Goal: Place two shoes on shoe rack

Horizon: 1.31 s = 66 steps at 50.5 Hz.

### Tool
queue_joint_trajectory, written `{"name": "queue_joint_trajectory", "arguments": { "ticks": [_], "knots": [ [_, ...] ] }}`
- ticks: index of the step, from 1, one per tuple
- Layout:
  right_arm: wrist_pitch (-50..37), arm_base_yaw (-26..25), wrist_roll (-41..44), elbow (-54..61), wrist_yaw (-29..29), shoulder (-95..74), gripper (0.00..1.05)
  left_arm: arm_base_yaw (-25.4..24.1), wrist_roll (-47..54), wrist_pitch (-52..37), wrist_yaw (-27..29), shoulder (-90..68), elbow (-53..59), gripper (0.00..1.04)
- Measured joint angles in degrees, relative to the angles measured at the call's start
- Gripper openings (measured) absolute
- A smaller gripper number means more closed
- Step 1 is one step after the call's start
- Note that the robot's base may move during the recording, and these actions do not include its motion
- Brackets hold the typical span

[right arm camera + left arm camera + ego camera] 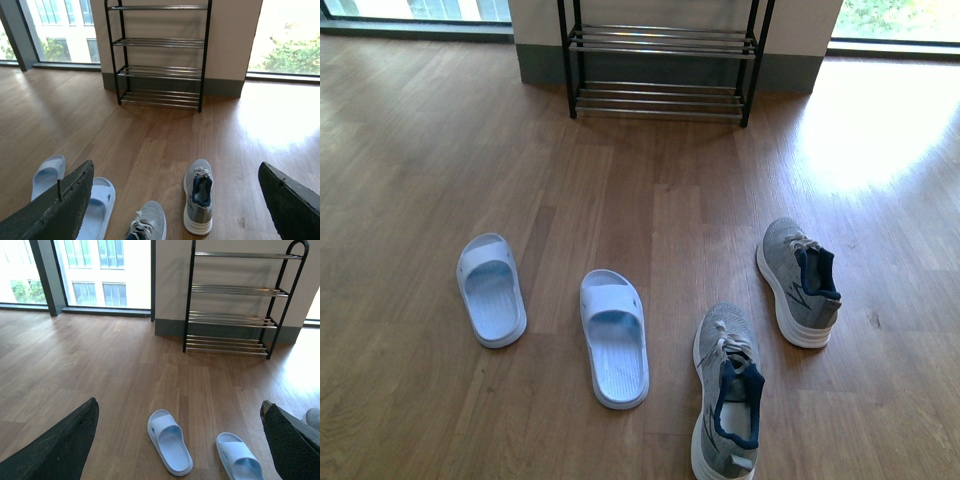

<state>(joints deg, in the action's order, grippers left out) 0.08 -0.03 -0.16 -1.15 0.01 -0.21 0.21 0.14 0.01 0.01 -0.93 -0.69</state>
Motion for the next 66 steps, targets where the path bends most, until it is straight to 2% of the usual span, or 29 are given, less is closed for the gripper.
{"name": "queue_joint_trajectory", "arguments": {
  "ticks": [66],
  "knots": [
    [0.0,0.0,0.0,0.0,0.0,0.0,0.96,0.0,0.0,0.0,0.0,0.0,0.0,0.95]
  ]
}}
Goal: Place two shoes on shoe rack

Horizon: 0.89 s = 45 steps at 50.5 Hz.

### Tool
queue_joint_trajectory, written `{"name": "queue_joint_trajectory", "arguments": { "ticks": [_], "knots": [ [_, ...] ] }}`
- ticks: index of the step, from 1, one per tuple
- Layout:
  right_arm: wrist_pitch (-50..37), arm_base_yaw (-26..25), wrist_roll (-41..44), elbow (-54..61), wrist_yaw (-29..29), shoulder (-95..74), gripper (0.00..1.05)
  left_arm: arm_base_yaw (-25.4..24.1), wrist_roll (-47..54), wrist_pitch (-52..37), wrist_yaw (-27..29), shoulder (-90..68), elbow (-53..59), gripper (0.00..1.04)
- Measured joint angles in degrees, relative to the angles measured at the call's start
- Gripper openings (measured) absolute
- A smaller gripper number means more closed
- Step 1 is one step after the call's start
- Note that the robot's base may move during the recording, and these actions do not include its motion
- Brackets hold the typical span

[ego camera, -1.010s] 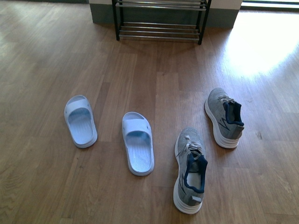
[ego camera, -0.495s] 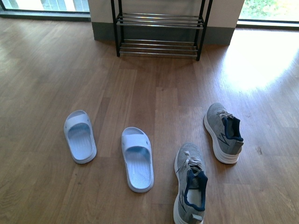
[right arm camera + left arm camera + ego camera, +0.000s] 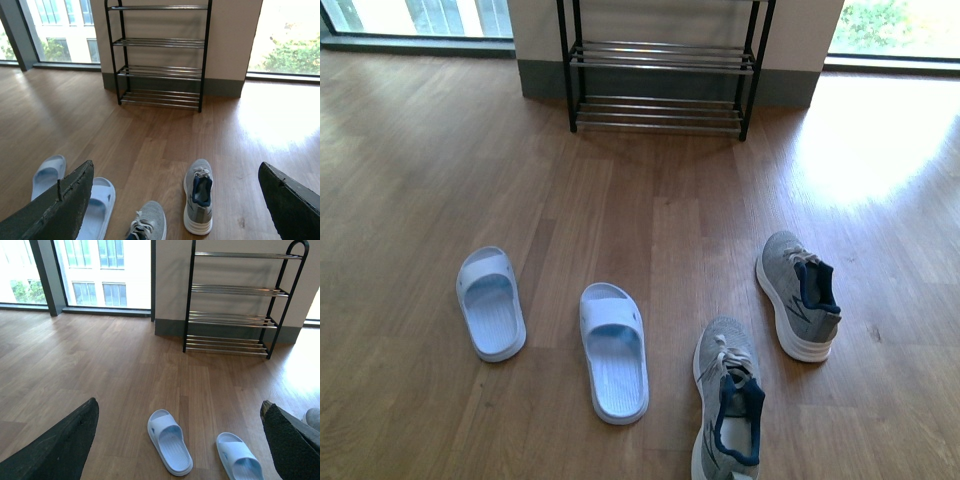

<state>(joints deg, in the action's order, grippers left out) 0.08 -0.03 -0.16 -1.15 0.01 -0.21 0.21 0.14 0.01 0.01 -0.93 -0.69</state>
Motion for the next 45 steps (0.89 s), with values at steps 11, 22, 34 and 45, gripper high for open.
{"name": "queue_joint_trajectory", "arguments": {
  "ticks": [11,22,34,45],
  "knots": [
    [0.0,0.0,0.02,0.0,0.0,0.0,0.96,0.0,0.0,0.0,0.0,0.0,0.0,0.95],
    [0.0,0.0,0.0,0.0,0.0,0.0,0.96,0.0,0.0,0.0,0.0,0.0,0.0,0.95],
    [0.0,0.0,0.0,0.0,0.0,0.0,0.96,0.0,0.0,0.0,0.0,0.0,0.0,0.95],
    [0.0,0.0,0.0,0.0,0.0,0.0,0.96,0.0,0.0,0.0,0.0,0.0,0.0,0.95]
  ]
}}
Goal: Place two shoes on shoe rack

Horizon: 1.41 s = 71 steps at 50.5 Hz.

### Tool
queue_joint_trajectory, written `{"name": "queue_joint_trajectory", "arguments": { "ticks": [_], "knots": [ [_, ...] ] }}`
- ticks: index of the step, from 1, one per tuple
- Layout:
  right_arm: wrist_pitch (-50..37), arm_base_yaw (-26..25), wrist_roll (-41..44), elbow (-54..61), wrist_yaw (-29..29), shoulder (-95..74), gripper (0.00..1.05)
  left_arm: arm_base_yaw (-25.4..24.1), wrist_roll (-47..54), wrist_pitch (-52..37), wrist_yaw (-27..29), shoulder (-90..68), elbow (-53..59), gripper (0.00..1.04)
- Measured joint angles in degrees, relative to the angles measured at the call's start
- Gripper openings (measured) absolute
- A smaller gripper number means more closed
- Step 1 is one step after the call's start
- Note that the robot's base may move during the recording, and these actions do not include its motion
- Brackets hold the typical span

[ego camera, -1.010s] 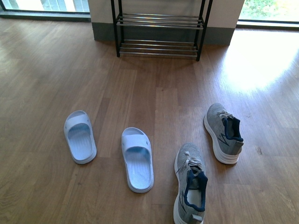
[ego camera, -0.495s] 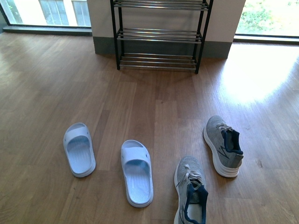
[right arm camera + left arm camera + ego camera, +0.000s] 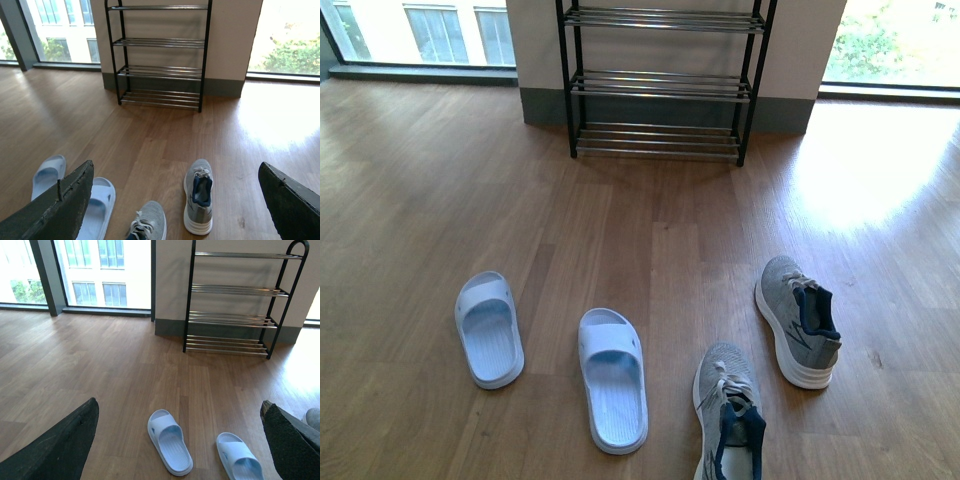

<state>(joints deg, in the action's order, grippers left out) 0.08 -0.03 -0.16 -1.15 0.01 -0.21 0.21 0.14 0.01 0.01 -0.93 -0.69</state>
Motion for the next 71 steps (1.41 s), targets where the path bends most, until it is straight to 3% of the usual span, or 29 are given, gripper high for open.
{"name": "queue_joint_trajectory", "arguments": {
  "ticks": [71],
  "knots": [
    [0.0,0.0,0.02,0.0,-0.04,0.04,0.96,-0.02,0.0,0.0,0.07,0.0,-0.02,0.95]
  ]
}}
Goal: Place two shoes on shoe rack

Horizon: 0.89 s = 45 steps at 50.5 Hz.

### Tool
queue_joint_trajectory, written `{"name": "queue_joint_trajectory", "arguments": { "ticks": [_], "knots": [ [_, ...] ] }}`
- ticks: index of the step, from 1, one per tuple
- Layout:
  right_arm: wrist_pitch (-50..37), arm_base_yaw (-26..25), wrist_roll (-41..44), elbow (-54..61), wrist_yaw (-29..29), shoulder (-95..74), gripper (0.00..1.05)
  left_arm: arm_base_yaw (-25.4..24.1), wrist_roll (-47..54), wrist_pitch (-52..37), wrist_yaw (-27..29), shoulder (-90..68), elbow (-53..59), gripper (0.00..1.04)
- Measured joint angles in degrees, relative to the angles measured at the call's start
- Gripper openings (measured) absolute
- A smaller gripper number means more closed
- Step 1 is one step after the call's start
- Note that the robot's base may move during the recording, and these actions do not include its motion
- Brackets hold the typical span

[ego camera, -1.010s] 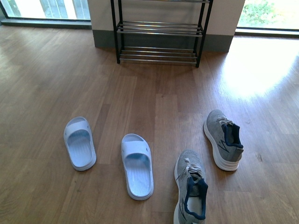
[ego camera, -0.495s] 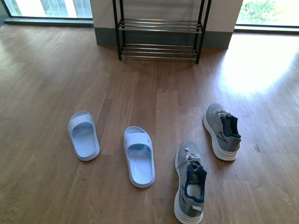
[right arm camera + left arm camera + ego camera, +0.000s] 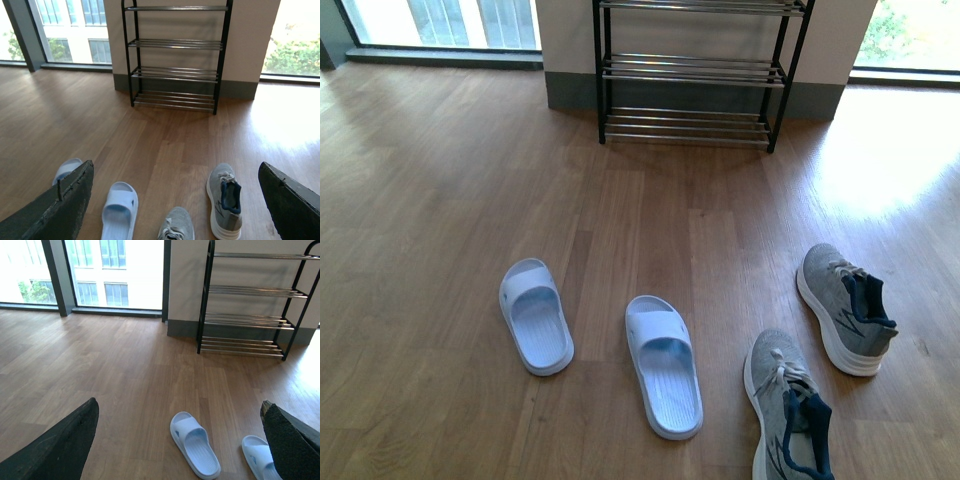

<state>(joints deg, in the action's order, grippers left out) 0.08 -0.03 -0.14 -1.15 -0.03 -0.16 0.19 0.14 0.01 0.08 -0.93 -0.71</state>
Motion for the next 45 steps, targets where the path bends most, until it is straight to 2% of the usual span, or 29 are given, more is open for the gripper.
{"name": "queue_joint_trajectory", "arguments": {
  "ticks": [40,45],
  "knots": [
    [0.0,0.0,-0.02,0.0,0.04,-0.04,0.96,0.0,0.0,0.0,-0.04,0.0,0.0,0.95],
    [3.23,-2.01,-4.0,-1.05,-5.92,-4.5,0.96,0.0,0.0,0.0,-0.07,0.0,0.0,0.95]
  ]
}}
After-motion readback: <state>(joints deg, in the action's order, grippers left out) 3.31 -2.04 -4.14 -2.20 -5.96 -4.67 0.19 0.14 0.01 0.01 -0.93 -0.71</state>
